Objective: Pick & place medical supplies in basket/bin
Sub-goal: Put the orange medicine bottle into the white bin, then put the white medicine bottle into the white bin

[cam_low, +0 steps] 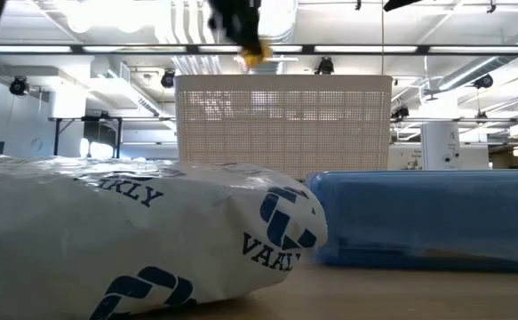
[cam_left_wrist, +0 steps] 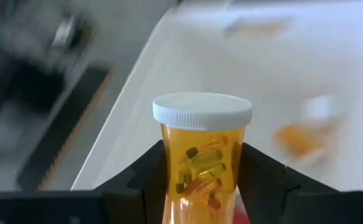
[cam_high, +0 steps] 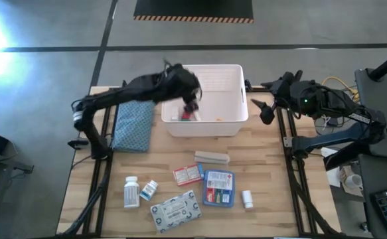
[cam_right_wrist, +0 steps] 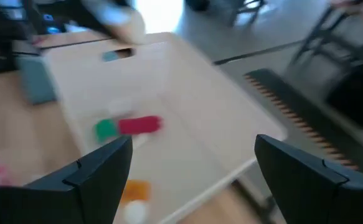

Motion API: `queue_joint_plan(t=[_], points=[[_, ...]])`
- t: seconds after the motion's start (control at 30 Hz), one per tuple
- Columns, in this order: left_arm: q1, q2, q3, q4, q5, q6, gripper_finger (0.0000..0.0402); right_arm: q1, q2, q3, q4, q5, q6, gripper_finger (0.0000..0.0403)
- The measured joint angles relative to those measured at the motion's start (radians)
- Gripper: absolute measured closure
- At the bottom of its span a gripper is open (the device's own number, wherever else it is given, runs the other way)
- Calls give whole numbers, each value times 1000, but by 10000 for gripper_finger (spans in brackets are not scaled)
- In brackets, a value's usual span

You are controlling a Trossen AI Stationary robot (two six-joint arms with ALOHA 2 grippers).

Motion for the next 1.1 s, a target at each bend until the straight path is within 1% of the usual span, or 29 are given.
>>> queue_joint_plan(t=[0.07, 0.17, 0.23, 0.3, 0.33, 0.4, 0.53, 0.63, 0.73, 0.8, 0.93, 1.0, 1.1], points=[[71, 20, -19, -4, 0, -49, 244, 18, 0, 0, -41, -37, 58, 76], [118, 29, -39, -3, -1, -91, 214, 49, 0, 1, -171, -86, 202, 76], [117, 32, -46, -3, 3, -82, 190, 63, 1, 1, -277, -130, 319, 76], [111, 35, -45, -4, 4, -60, 168, 83, 0, -4, -358, -199, 440, 76], [106, 36, -39, -4, 7, -55, 159, 94, 0, -7, -390, -240, 491, 76], [99, 35, -22, -2, 11, -54, 146, 120, 1, -14, -425, -289, 572, 76], [84, 27, 15, -36, 10, -98, 138, 174, 1, -39, -462, -326, 688, 76], [58, 16, 39, -129, 10, -198, 137, 205, 1, -84, -459, -378, 783, 76], [-11, -8, 60, -247, 11, -343, 137, 248, 6, -159, -454, -451, 892, 76], [-88, -30, 61, -301, 11, -416, 137, 293, 14, -219, -434, -501, 969, 76], [-291, -65, 34, -301, 3, -446, 137, 406, 45, -341, -305, -575, 1143, 76], [-399, -71, 31, -300, -31, -471, 137, 462, 69, -390, -219, -596, 1246, 76], [-542, -72, 31, -302, -114, -526, 137, 538, 117, -441, -130, -601, 1394, 76]])
